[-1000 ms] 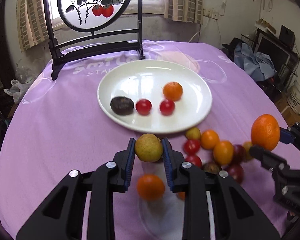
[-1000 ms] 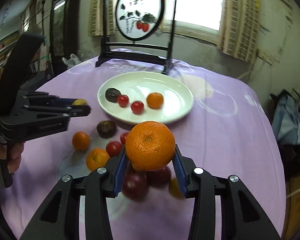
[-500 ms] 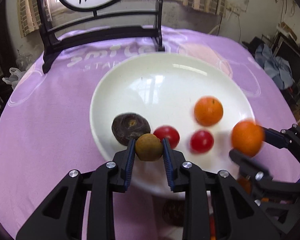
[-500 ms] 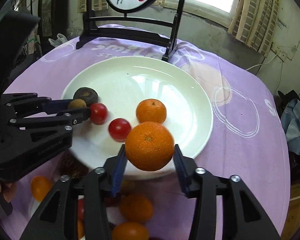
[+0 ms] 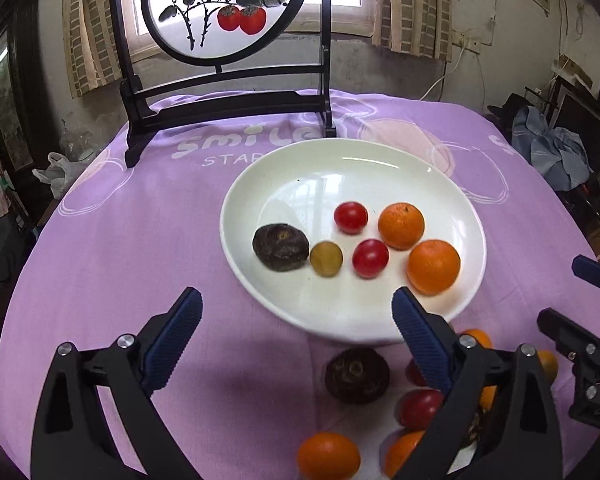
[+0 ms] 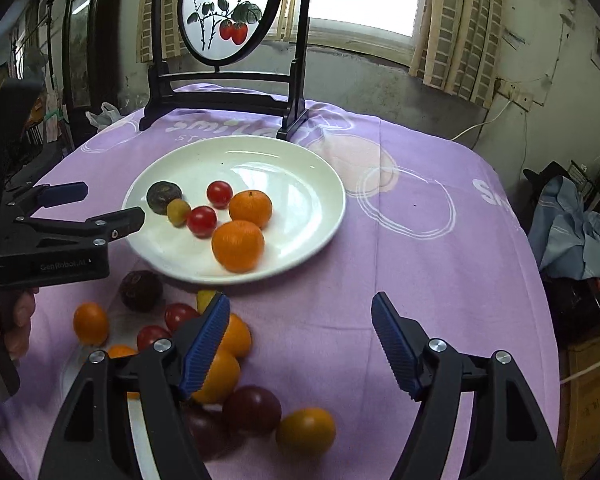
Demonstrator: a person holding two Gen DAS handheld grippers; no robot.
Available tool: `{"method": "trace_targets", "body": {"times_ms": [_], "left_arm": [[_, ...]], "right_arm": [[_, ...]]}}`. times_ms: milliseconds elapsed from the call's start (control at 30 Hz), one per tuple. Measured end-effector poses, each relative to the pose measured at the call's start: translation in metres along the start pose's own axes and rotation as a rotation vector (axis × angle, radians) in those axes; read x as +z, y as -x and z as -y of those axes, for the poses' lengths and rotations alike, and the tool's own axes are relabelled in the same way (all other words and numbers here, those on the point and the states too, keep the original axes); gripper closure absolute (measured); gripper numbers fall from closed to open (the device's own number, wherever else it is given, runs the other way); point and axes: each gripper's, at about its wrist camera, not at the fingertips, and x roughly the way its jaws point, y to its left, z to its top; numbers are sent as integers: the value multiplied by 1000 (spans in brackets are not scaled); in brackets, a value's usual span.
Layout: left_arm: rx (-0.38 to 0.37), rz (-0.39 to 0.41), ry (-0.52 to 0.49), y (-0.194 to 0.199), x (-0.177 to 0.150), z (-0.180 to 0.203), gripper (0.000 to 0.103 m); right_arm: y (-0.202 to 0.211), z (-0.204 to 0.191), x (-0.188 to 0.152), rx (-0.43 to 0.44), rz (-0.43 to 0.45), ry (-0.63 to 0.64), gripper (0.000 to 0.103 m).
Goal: Organize fruits
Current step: 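Grasp orange with left tool while right tool grasps green-yellow tomato, place both on plate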
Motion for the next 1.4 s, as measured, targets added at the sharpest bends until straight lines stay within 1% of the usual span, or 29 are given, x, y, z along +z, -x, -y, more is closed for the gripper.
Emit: {"method": "trace_targets", "body": {"times_ms": [100,200,267,400,567,667,700,767,867,1000,1033,1067,1100,1133,1167,1233,1333,1400], "left_arm": [[-12,-13,-7,11,-21,-2,8],[-20,-33,-13,19,-40,-6,8],[-21,-40,-12,25,-52,-11,8],[-32,-51,-4,33,-68,-23,8],[-40,-64,38,29,-76,-39,8],[-74,-82,68,21,-82,-46,7],[-87,-78,83,20,-82,-49,7],[-89,-80,102,18,-82,-56,7],[-89,-67,112,20,-80,-60,7],[-115,-64,125,22,-77,-61,7],[-118,-64,120,22,-77,-60,7],[-118,-63,110,23,-78,-58,7],[-117,-61,99,24,-78,-56,7],[-115,-57,88,24,-78,-55,7],[-113,-51,77,26,-78,-53,7],[-111,-44,56,27,-78,-49,7],[-136,-54,29,29,-80,-41,7],[-150,-61,-4,29,-82,-34,7]], "right_arm": [[17,5,-24,-25,6,13,28],[25,9,-50,-53,2,11,28],[27,13,-65,-41,-17,-14,28],[27,19,-94,28,-85,-82,28],[20,10,-115,16,-150,-84,28],[14,5,-117,6,-171,-86,28],[12,4,-115,7,-169,-90,28],[9,4,-110,3,-160,-94,28],[-2,5,-101,-21,-174,-94,29],[-17,7,-86,-26,-173,-85,32],[-21,9,-83,-28,-169,-91,33],[-23,11,-80,-30,-169,-102,38],[-25,13,-79,-22,-170,-113,52],[-26,13,-79,21,-169,-122,64],[-24,11,-78,38,-164,-110,64],[-22,7,-80,17,-151,-90,64],[-19,13,-84,38,-132,-133,64],[-17,18,-86,31,-125,-150,64]]}}
